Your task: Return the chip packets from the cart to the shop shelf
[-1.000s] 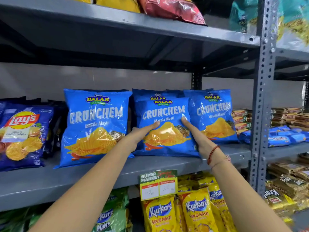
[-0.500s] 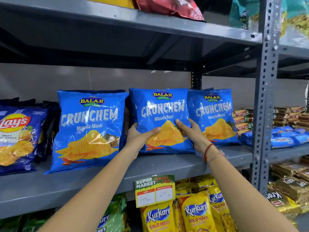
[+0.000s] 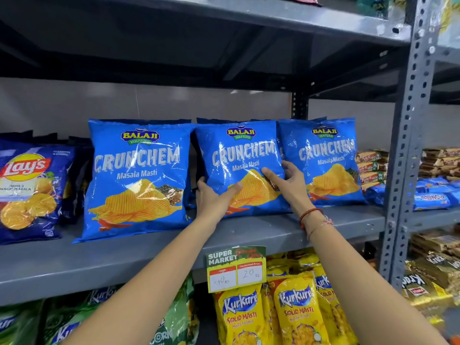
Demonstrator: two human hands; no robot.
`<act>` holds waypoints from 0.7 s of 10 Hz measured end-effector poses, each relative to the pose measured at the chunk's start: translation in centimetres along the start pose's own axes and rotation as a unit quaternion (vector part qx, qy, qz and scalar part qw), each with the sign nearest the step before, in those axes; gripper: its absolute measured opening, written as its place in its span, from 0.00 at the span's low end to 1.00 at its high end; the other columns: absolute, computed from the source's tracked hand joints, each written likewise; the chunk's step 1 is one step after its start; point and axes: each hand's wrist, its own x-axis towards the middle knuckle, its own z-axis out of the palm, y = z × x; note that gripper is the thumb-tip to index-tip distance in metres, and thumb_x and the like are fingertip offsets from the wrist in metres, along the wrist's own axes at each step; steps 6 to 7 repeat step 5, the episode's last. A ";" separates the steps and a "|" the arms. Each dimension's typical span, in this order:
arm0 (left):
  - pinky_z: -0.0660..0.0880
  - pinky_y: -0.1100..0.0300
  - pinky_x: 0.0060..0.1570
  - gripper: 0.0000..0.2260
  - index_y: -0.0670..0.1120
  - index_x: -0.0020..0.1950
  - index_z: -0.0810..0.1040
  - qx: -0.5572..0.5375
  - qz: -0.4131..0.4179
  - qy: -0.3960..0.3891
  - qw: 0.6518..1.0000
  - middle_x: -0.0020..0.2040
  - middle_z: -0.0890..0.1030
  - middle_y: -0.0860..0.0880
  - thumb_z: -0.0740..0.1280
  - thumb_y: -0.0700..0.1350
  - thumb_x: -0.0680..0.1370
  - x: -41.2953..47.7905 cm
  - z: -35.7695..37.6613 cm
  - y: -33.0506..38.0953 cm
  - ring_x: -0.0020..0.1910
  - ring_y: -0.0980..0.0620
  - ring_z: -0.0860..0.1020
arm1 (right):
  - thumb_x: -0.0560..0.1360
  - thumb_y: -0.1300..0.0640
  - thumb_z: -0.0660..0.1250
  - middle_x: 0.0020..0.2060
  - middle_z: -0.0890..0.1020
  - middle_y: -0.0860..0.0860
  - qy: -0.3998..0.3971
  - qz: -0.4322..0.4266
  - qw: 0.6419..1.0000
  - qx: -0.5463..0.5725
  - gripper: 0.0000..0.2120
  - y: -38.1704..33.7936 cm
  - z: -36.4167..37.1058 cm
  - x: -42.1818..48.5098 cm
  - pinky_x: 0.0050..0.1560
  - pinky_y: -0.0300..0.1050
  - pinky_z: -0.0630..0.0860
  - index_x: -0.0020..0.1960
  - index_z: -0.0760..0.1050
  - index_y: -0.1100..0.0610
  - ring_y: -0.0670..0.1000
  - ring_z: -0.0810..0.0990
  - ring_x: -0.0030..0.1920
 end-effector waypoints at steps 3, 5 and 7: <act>0.56 0.53 0.68 0.39 0.47 0.76 0.46 0.027 0.093 -0.040 0.995 0.77 0.49 0.50 0.66 0.54 0.75 -6.2 -1.3 1.3 0.75 0.50 0.54 | 0.71 0.50 0.71 0.52 0.79 0.51 0.164 -0.143 0.975 -0.047 0.19 -5.7 -2.0 -5.1 0.44 0.28 0.70 0.59 0.74 0.56 0.46 0.76 0.51; 0.52 0.62 0.69 0.37 0.47 0.76 0.47 0.115 0.228 0.016 0.967 0.78 0.50 0.50 0.66 0.53 0.75 -6.1 -4.8 2.0 0.75 0.54 0.51 | 0.71 0.52 0.71 0.41 0.80 0.46 0.188 -0.290 0.935 0.077 0.05 -14.6 -5.5 -11.0 0.44 0.35 0.74 0.45 0.76 0.47 0.44 0.77 0.42; 0.52 0.62 0.69 0.37 0.47 0.76 0.47 0.115 0.228 0.016 0.967 0.78 0.50 0.50 0.66 0.53 0.75 -6.1 -4.8 2.0 0.75 0.54 0.51 | 0.71 0.52 0.71 0.41 0.80 0.46 0.188 -0.290 0.935 0.077 0.05 -14.6 -5.5 -11.0 0.44 0.35 0.74 0.45 0.76 0.47 0.44 0.77 0.42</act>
